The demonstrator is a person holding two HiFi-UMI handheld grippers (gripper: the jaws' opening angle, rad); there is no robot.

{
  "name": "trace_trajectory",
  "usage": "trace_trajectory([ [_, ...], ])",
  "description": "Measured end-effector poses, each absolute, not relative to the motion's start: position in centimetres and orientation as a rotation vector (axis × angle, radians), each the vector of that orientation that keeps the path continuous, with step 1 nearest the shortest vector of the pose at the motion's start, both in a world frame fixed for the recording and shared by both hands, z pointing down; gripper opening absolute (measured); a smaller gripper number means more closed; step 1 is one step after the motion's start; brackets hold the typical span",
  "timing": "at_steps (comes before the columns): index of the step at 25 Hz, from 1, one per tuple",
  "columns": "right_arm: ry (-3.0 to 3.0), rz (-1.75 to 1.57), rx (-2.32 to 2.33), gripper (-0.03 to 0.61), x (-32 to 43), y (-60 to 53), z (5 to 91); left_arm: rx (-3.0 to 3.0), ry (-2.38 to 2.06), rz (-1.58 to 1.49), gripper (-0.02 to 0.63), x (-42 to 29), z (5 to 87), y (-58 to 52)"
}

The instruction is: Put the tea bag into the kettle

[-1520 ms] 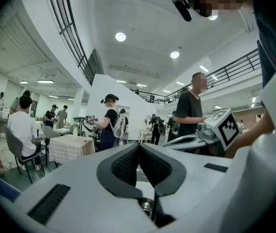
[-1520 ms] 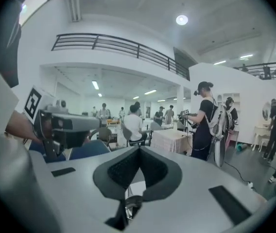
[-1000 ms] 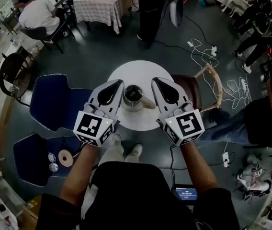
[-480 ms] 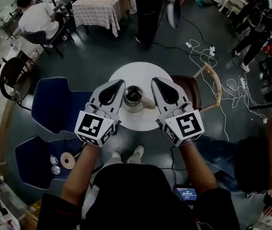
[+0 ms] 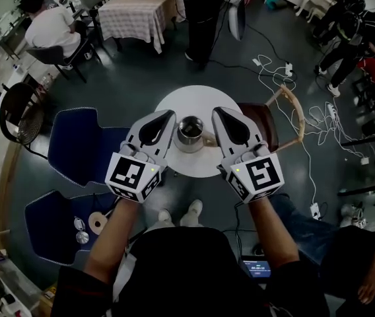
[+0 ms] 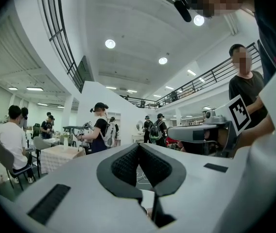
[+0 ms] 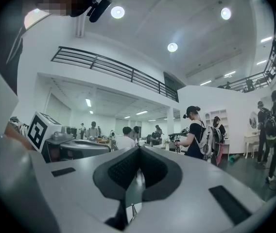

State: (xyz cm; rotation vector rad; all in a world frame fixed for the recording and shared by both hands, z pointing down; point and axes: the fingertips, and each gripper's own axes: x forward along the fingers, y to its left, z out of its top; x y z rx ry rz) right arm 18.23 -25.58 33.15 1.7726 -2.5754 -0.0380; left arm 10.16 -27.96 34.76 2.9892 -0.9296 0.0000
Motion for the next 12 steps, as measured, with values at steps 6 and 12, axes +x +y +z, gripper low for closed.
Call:
trace_trajectory([
  [6,-2.551,-0.065,1.82,0.017,15.5,-23.0,32.5,3.01,-0.901,-0.028,0.015,7.4,34.1,-25.7],
  [12,-2.537,-0.072,1.841,0.017,13.2,-21.7,32.0,3.018,-0.882,-0.043,0.014,5.1,33.6,-24.5],
])
